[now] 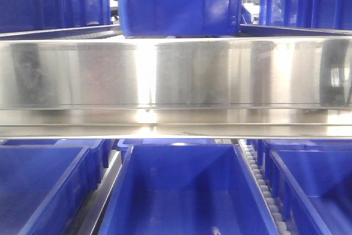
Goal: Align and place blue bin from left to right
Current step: 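Lift the gripped blue bin and pull it off the shelf toward the robot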
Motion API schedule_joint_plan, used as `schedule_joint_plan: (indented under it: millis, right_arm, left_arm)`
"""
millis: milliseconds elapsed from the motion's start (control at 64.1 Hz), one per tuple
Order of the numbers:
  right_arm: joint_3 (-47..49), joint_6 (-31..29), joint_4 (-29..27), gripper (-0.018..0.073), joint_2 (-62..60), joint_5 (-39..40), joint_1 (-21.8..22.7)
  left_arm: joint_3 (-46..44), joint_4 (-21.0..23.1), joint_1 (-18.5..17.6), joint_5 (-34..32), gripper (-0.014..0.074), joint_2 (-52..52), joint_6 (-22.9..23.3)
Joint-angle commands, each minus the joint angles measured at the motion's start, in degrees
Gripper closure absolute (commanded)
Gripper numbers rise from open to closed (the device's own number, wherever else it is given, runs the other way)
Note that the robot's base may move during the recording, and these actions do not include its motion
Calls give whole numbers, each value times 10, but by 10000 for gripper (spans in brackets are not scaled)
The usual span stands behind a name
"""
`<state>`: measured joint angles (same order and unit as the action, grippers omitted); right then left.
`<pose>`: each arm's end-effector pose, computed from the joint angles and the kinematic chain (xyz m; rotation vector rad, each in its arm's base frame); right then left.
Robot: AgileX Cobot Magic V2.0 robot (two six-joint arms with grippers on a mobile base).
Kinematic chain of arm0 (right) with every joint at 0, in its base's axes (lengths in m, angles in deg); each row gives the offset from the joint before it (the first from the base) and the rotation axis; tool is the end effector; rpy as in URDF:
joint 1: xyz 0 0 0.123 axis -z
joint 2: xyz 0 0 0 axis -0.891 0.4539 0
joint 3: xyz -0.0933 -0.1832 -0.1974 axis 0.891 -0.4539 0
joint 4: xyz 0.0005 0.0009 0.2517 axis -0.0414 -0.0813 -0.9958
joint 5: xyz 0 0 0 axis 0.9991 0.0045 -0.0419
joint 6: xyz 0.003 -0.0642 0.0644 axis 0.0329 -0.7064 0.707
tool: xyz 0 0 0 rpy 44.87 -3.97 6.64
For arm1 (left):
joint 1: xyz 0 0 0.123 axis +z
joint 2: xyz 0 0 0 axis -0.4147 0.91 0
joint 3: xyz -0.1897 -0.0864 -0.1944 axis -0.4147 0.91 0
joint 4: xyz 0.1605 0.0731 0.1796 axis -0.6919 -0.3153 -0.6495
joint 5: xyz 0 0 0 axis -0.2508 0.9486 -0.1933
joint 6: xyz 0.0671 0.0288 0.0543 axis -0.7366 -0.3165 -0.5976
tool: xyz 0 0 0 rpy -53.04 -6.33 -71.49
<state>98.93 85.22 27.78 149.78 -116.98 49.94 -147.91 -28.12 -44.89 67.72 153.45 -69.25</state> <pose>0.3411 0.0784 0.5049 -0.1653 2.1529 0.1655 0.3482 -0.1081 0.4993 0.0670 2.1845 -0.0599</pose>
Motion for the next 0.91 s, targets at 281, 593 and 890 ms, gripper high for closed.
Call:
schedule_joint_plan:
  millis: [281,593,890]
  right_arm:
    - [9,-18,7,632,-15,71,-3]
    - [9,-18,7,632,-15,71,-3]
    - [9,-18,7,632,-15,71,-3]
  left_arm:
    - [-7,-3,-5,-42,607,-16,-10]
    - [-7,-3,-5,-42,607,-16,-10]
    - [-7,-3,-5,-42,607,-16,-10]
